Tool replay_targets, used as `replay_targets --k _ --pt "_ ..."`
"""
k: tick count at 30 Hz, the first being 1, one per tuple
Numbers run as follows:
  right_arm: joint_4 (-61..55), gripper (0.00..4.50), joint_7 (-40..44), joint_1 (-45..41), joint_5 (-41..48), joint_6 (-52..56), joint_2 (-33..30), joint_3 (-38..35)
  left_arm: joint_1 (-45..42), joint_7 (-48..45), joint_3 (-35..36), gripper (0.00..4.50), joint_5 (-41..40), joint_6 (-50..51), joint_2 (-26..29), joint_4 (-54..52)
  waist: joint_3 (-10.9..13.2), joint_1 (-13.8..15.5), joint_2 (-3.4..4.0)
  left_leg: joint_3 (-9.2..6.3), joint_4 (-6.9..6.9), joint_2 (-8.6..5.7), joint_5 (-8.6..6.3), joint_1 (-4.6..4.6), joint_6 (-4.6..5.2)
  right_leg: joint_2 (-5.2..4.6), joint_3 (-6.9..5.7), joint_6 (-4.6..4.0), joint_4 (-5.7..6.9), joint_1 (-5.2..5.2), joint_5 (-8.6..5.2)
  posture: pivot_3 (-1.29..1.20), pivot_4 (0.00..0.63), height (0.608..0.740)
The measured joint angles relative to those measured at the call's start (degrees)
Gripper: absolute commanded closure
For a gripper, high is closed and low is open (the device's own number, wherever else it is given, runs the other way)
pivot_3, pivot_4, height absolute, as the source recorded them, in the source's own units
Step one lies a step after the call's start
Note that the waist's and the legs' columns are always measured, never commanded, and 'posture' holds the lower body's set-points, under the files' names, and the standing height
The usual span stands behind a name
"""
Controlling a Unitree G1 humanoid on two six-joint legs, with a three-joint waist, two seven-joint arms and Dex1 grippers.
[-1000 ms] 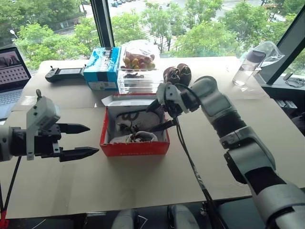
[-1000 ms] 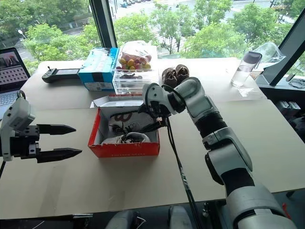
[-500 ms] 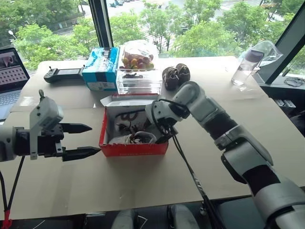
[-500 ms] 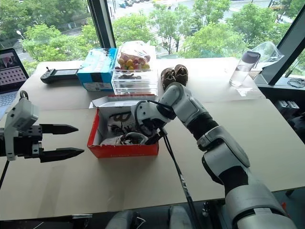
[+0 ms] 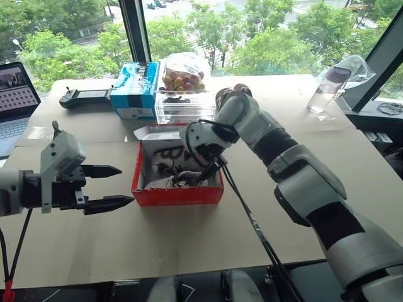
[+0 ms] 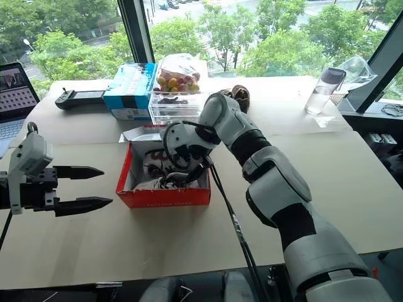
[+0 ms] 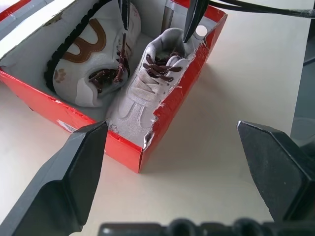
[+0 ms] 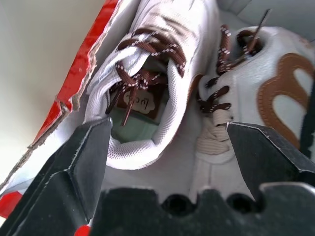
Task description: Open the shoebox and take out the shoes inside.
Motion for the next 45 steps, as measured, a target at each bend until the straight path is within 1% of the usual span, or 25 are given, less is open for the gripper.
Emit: replay_targets --k 4,5,6,7,8,13,17,21,23,26,31,34,37,40,43,45 --pt "1.1 0.06 0.0 -0.1 -0.2 -0.4 0.9 -0.2 0.3 0.3 0.0 0.0 0.0 0.0 -0.5 -0.2 0.0 0.0 0.0 0.0 0.0 0.01 0.01 0.02 -0.01 0.0 0.0 0.0 0.01 0.01 0.0 0.0 0.15 0.74" --pt "1.6 0.58 0.0 -0.1 -0.5 -0.7 1.3 -0.2 0.5 0.3 0.0 0.0 0.0 0.0 -0.6 -0.4 0.0 0.0 0.0 0.0 0.0 0.01 0.01 0.02 -0.01 0.0 0.0 0.0 0.01 0.01 0.0 0.0 0.15 0.74" --pt "2.2 0.71 0.0 -0.1 -1.1 -1.0 1.8 -0.3 0.7 0.4 0.0 0.0 0.0 0.0 -0.7 -0.6 0.0 0.0 0.0 0.0 0.0 0.01 0.01 0.02 -0.01 0.0 0.0 0.0 0.01 0.01 0.0 0.0 0.15 0.74" --pt "2.8 1.13 0.0 0.0 -1.6 -1.3 2.3 -0.3 0.7 0.5 0.0 0.0 0.0 0.0 -0.7 -0.8 0.0 0.0 0.0 0.0 0.0 0.01 0.01 0.02 -0.01 0.0 0.0 0.0 0.01 0.01 0.0 0.0 0.15 0.74" --pt "3.4 1.4 -0.1 0.0 -1.9 -1.7 2.7 -0.3 0.7 0.5 0.0 0.0 0.0 0.0 -0.7 -0.8 0.0 0.0 0.0 0.0 -0.01 0.0 0.01 0.02 -0.01 0.0 0.0 0.0 0.01 0.0 0.0 0.0 0.15 0.74" --pt "6.2 3.18 -1.4 0.0 -4.0 -4.4 3.8 -1.0 0.8 0.8 0.0 0.0 -0.1 0.0 -0.8 -0.9 0.0 0.1 0.0 -0.01 0.0 -0.01 0.01 0.02 -0.02 0.0 0.0 0.0 0.0 0.01 0.0 0.0 0.15 0.74" --pt "6.9 4.44 -1.7 -0.1 -4.5 -4.8 4.1 -2.0 0.8 1.1 0.0 0.0 -0.2 0.0 -0.8 -1.1 0.0 0.0 0.0 -0.01 -0.03 0.0 0.01 0.02 -0.02 0.0 0.0 0.0 0.0 0.0 0.0 0.0 0.15 0.74" --pt "7.1 4.48 -1.7 -1.2 -4.9 -4.8 4.1 -2.7 0.9 1.2 0.0 0.0 -0.2 0.0 -0.8 -1.2 0.0 -0.1 0.02 0.0 -0.03 0.0 0.01 0.01 -0.03 0.0 0.0 0.0 0.0 -0.02 0.0 0.0 0.15 0.74" --pt "7.1 4.48 -1.4 -3.3 -4.8 -4.8 3.7 -4.1 0.8 1.2 0.0 0.0 -0.2 0.0 -0.8 -1.1 0.0 -0.1 0.04 0.0 -0.05 0.0 0.02 0.01 -0.04 0.0 0.01 -0.01 0.01 -0.04 0.0 0.0 0.15 0.74" --pt "6.6 4.48 -0.8 -7.1 -4.5 -4.8 2.0 -6.2 0.2 1.2 -0.3 0.0 -0.2 -0.1 -0.8 -1.0 0.0 -0.1 0.04 -0.01 -0.08 0.0 0.02 0.01 -0.05 0.0 0.0 -0.01 -0.01 -0.04 -0.01 0.0 0.15 0.74" --pt "4.9 4.48 0.1 -7.8 -3.3 -4.8 -0.7 -7.3 -1.7 1.2 -2.2 0.0 -0.1 -0.5 -0.8 -0.4 0.0 0.2 0.04 -0.02 -0.07 -0.04 0.02 -0.02 -0.05 -0.02 -0.01 -0.02 0.0 -0.02 -0.01 0.0 0.15 0.74" --pt "2.9 4.48 0.2 -8.4 0.0 -3.4 -6.2 -7.8 -2.4 1.2 -3.6 0.0 0.1 -0.9 -0.8 0.3 0.0 0.4 0.03 -0.04 -0.06 -0.04 0.02 -0.03 -0.04 -0.04 -0.03 -0.02 -0.01 -0.02 0.0 0.0 0.15 0.74" --pt "2.9 4.48 0.2 -10.0 4.0 1.5 -11.3 -10.6 -3.1 1.2 -4.2 0.0 0.1 -1.0 -0.8 0.5 0.0 0.3 0.03 -0.03 -0.08 -0.03 0.02 -0.04 -0.04 -0.04 -0.02 -0.02 -0.03 -0.04 -0.01 0.0 0.15 0.74" --pt "3.7 4.48 0.2 -12.0 8.6 8.9 -16.6 -13.7 -3.4 0.9 -4.9 0.0 0.1 -1.1 -0.8 0.7 0.0 0.1 0.03 -0.01 -0.1 -0.01 0.02 -0.04 -0.03 -0.03 -0.02 -0.03 -0.04 -0.03 -0.01 0.0 0.15 0.74" --pt "6.2 4.48 -0.3 -12.6 8.9 12.7 -22.7 -17.0 -4.7 0.5 -6.2 0.0 0.2 -1.4 -0.8 1.9 0.0 0.1 0.03 0.0 -0.1 -0.03 -0.01 -0.03 0.01 -0.04 -0.01 -0.02 -0.05 -0.01 -0.01 0.0 0.15 0.74" --pt "7.6 4.48 -1.6 -11.6 7.1 13.4 -26.9 -17.4 -6.1 0.3 -7.4 0.0 0.7 -1.5 -0.8 2.8 0.0 0.3 0.02 0.01 -0.09 -0.05 -0.02 -0.03 0.04 -0.05 0.0 -0.02 -0.03 -0.01 -0.01 0.0 0.15 0.74"
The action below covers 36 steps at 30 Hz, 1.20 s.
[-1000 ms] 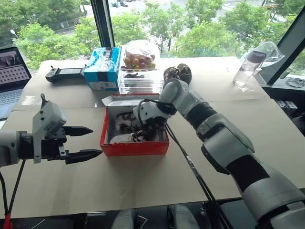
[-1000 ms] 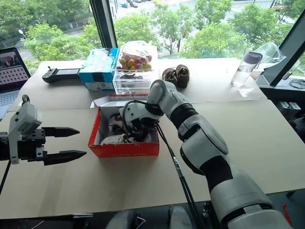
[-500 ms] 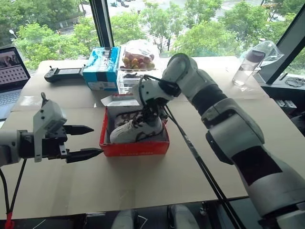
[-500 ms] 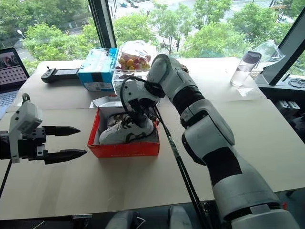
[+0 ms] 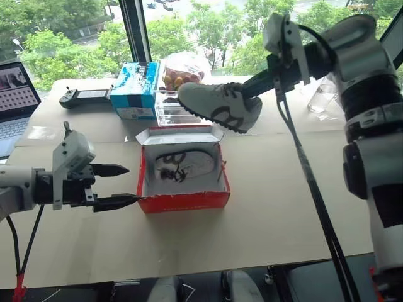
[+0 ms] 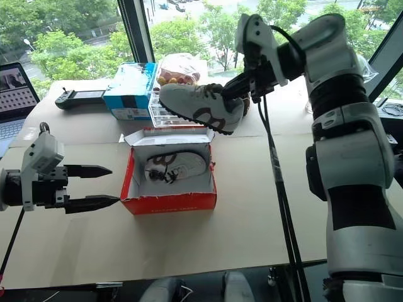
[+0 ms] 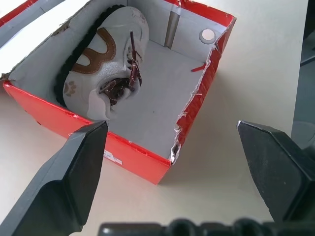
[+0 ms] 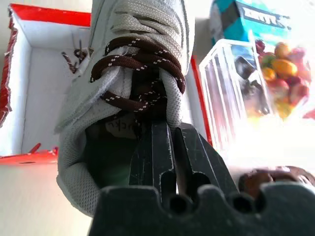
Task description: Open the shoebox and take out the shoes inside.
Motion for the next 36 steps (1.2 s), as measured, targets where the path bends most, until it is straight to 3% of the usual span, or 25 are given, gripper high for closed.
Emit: replay_targets --k 5,11,17,24,28,32,36 --pt "4.0 4.48 -9.0 7.7 -4.3 2.8 -5.7 -0.8 -2.3 -1.1 -2.1 0.0 0.8 -1.2 0.0 1.5 0.0 -0.1 0.0 0.09 0.0 -0.01 0.0 0.0 0.02 -0.03 0.1 0.0 0.01 -0.02 0.0 0.0 0.15 0.74" --pt "6.0 4.48 -16.9 18.3 -4.8 3.8 -5.6 -4.1 -5.3 -2.6 -5.1 0.0 2.3 -2.2 0.1 3.4 0.0 -0.6 0.01 0.21 -0.02 0.01 0.01 0.06 0.02 0.02 0.24 0.01 0.02 -0.04 0.0 0.0 0.15 0.74" --pt "7.1 2.52 -19.8 20.9 -4.7 5.1 -4.9 -7.0 -8.3 -4.1 -7.9 0.0 3.9 -3.3 0.1 5.6 0.0 -0.3 0.04 0.21 0.0 0.02 0.02 0.06 0.07 0.02 0.24 0.02 0.0 -0.02 0.0 0.0 0.15 0.74" --pt "5.9 0.12 -16.1 14.4 -7.1 5.6 -9.5 -6.9 -8.2 -5.1 -7.9 0.0 4.5 -3.4 0.1 6.4 0.1 -0.2 0.11 0.21 0.0 0.02 0.0 0.05 0.11 0.01 0.25 0.04 -0.01 -0.04 -0.01 0.0 0.15 0.74" --pt "1.1 0.04 -9.8 9.3 -6.0 5.5 -7.0 -7.7 -8.2 -5.7 -7.9 0.0 5.6 -3.6 0.3 7.8 0.1 -1.2 0.11 0.38 -0.02 0.06 -0.04 0.36 0.16 0.08 0.53 0.04 0.01 0.03 -0.01 0.0 0.15 0.74" --pt "-14.6 0.04 -1.8 12.0 -1.5 6.2 3.2 -6.9 -8.2 -5.7 -7.8 0.0 6.8 -3.9 0.4 8.8 0.1 -1.8 0.11 0.44 -0.03 0.2 -0.15 0.49 0.37 0.18 0.67 0.04 0.27 0.07 0.0 0.0 0.15 0.74" --pt "-30.5 0.04 0.2 17.3 2.1 7.7 13.5 -2.9 -6.8 -5.5 -6.3 0.0 6.9 -3.6 0.4 8.6 0.1 -1.2 0.11 0.46 0.05 0.32 -0.01 0.34 0.1 0.24 0.61 0.03 0.3 -0.03 0.0 0.0 0.15 0.74"
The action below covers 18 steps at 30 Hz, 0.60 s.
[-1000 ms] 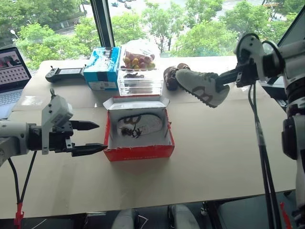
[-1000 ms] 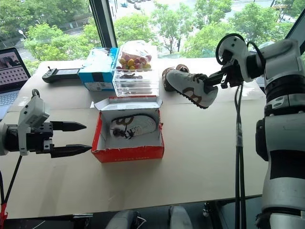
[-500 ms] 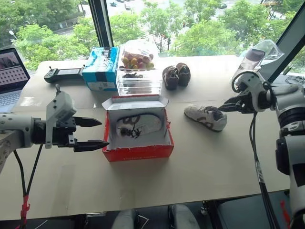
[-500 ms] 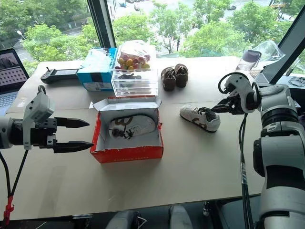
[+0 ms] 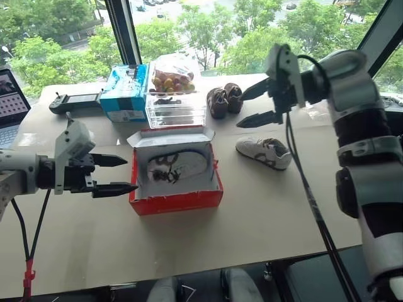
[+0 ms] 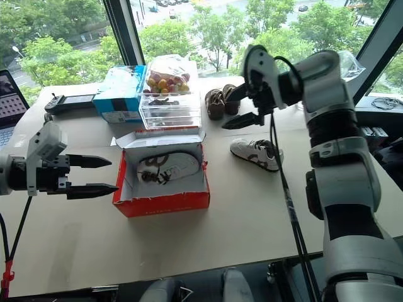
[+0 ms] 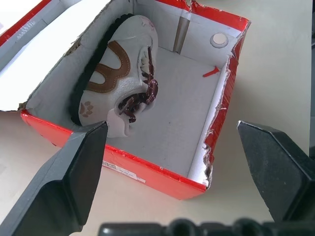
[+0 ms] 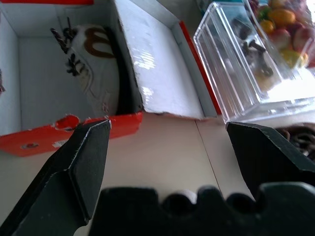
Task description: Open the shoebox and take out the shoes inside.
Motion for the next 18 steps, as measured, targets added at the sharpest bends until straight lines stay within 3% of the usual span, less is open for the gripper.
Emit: replay_targets --k 3,7,18 --pt "-4.1 0.04 0.4 2.2 0.4 -0.1 3.9 4.5 2.2 0.4 2.3 0.0 0.0 0.4 0.0 -0.6 0.0 1.3 0.0 -0.06 0.2 -0.02 -0.06 -0.35 0.08 -0.08 -0.22 0.01 -0.1 -0.12 0.0 0.0 0.15 0.74" --pt "0.3 0.04 0.3 1.2 -2.2 -5.9 5.4 8.0 4.7 1.1 5.2 0.0 -0.1 1.6 0.1 -2.1 0.0 2.5 -0.01 -0.13 0.35 -0.12 -0.12 -0.42 0.17 -0.18 -0.4 0.09 -0.31 0.0 0.04 0.0 0.15 0.74" --pt "16.6 0.04 -1.5 -1.4 -7.9 -16.8 14.2 11.9 8.5 2.8 9.2 0.0 -0.1 2.7 0.0 -4.9 0.0 1.1 -0.01 -0.17 0.31 -0.12 0.0 -0.34 -0.03 -0.05 -0.39 0.04 -0.18 -0.01 0.03 0.0 0.15 0.74"
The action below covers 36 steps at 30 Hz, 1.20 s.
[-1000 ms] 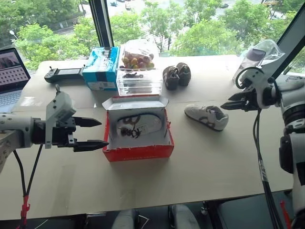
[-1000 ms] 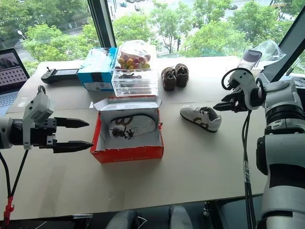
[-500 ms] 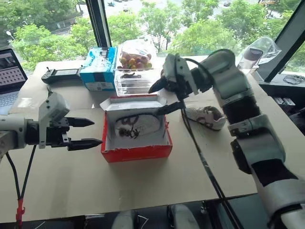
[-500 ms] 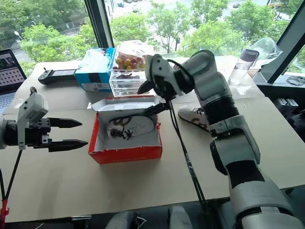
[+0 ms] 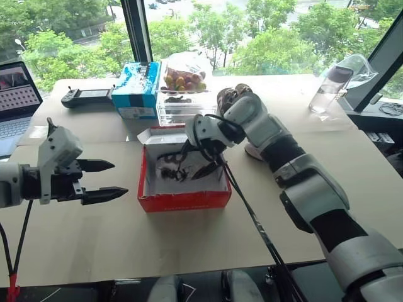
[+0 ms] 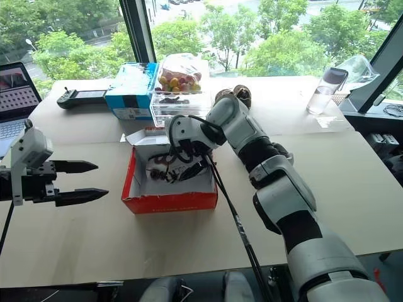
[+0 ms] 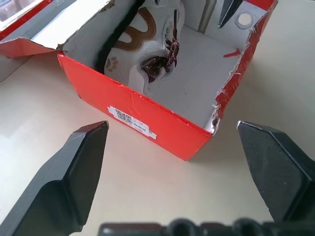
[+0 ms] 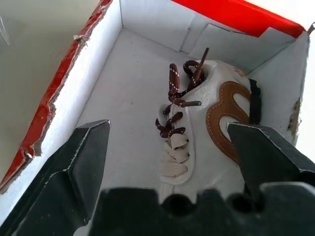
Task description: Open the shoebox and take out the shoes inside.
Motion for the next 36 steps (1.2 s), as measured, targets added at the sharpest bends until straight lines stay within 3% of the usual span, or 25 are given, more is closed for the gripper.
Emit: replay_targets --k 7,16,26,27,29,36 --pt "6.7 0.04 -4.8 -4.7 -1.8 -2.7 5.2 -0.5 0.0 0.7 0.0 0.0 0.0 -0.1 -0.1 0.0 0.0 -0.3 0.01 -0.01 -0.09 0.03 0.02 0.01 -0.04 0.0 0.01 -0.01 0.0 -0.06 0.0 0.0 0.15 0.74" --pt "12.0 0.04 -11.5 -1.9 -6.2 -6.1 11.1 1.0 0.1 1.6 0.0 0.0 -0.6 0.0 -0.3 -1.1 0.0 -0.3 0.01 -0.02 -0.11 0.02 0.03 0.03 -0.06 0.0 0.01 -0.02 0.03 -0.05 0.0 0.0 0.15 0.74" --pt "16.6 0.04 -23.7 -1.2 -12.6 -13.8 12.3 3.4 0.6 3.0 0.0 0.0 -1.6 1.4 -0.9 -2.3 0.0 -0.1 -0.01 -0.02 -0.4 -0.08 0.13 0.66 -0.23 -0.07 0.12 -0.11 0.13 0.28 -0.03 0.0 0.15 0.74" --pt "16.7 0.43 -24.5 -1.2 -13.0 -14.2 12.3 3.6 0.6 3.0 0.0 0.0 -1.6 1.4 -0.9 -2.3 0.0 -0.1 -0.01 -0.02 -0.4 -0.08 0.13 0.67 -0.24 -0.06 0.12 -0.12 0.13 0.28 -0.03 0.0 0.15 0.74" --pt "17.0 0.77 -26.3 -1.2 -14.1 -15.1 12.3 3.8 0.6 3.0 0.0 0.0 -1.8 1.4 -0.9 -2.3 0.0 -0.1 -0.01 -0.02 -0.4 -0.07 0.15 0.69 -0.26 -0.06 0.14 -0.15 0.14 0.28 -0.03 0.0 0.15 0.74" --pt "18.0 3.13 -29.6 -1.8 -15.1 -16.2 12.2 3.8 0.0 3.6 -0.1 0.0 -2.6 1.4 -0.9 -2.3 0.0 -0.1 -0.02 -0.04 -0.45 -0.08 0.15 0.66 -0.26 -0.06 0.12 -0.16 0.17 0.28 -0.03 0.0 0.15 0.74"
